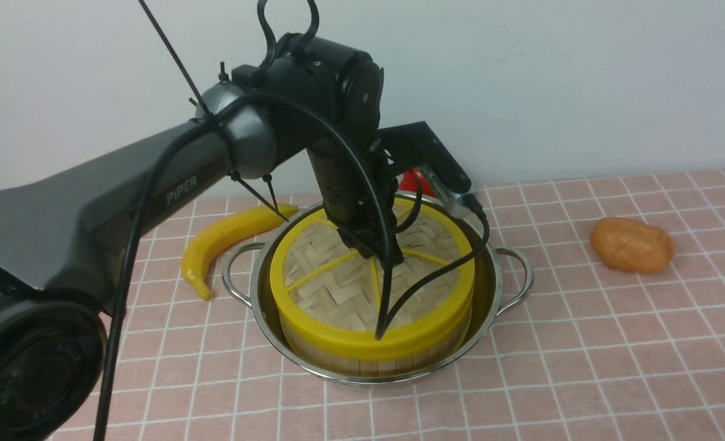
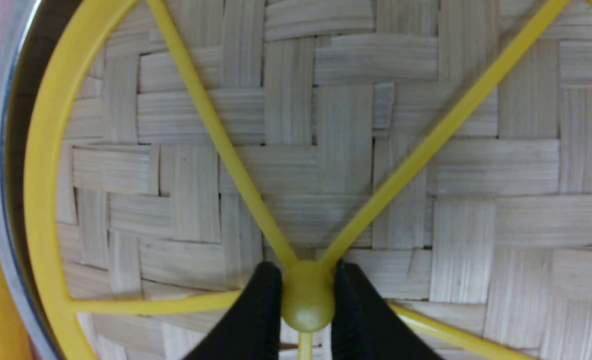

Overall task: Place the steamer in the pot on the pink tablecloth, and put the lid on the steamer.
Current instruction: 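Place the yellow bamboo steamer lid onto the steamer in the pot with the left gripper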

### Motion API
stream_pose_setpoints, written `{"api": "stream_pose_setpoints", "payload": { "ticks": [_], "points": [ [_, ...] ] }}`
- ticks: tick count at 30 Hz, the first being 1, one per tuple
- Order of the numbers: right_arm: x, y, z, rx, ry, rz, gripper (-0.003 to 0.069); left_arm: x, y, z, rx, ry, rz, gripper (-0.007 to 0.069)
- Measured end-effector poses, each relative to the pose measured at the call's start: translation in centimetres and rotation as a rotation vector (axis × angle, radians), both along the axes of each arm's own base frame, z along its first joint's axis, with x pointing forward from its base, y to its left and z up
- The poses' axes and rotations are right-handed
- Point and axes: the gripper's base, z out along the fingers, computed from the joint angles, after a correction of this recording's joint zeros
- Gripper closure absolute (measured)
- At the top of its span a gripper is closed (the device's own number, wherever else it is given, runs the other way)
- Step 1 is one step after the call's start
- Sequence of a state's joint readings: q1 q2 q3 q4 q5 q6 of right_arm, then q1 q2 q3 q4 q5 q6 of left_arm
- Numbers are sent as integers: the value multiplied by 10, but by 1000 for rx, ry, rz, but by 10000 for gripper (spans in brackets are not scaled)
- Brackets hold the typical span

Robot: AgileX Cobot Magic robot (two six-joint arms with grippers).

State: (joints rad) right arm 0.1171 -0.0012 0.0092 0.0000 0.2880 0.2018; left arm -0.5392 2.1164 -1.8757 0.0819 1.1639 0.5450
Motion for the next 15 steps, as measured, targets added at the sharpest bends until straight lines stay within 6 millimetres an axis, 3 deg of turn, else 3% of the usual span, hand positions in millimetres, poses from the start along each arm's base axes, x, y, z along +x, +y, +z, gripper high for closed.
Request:
{"api": "stream_pose_setpoints", "payload": {
  "ticks": [15],
  "points": [
    [0, 0, 0, 0, 0, 0, 416, -3, -8, 3, 23, 12, -119, 504]
  ]
}}
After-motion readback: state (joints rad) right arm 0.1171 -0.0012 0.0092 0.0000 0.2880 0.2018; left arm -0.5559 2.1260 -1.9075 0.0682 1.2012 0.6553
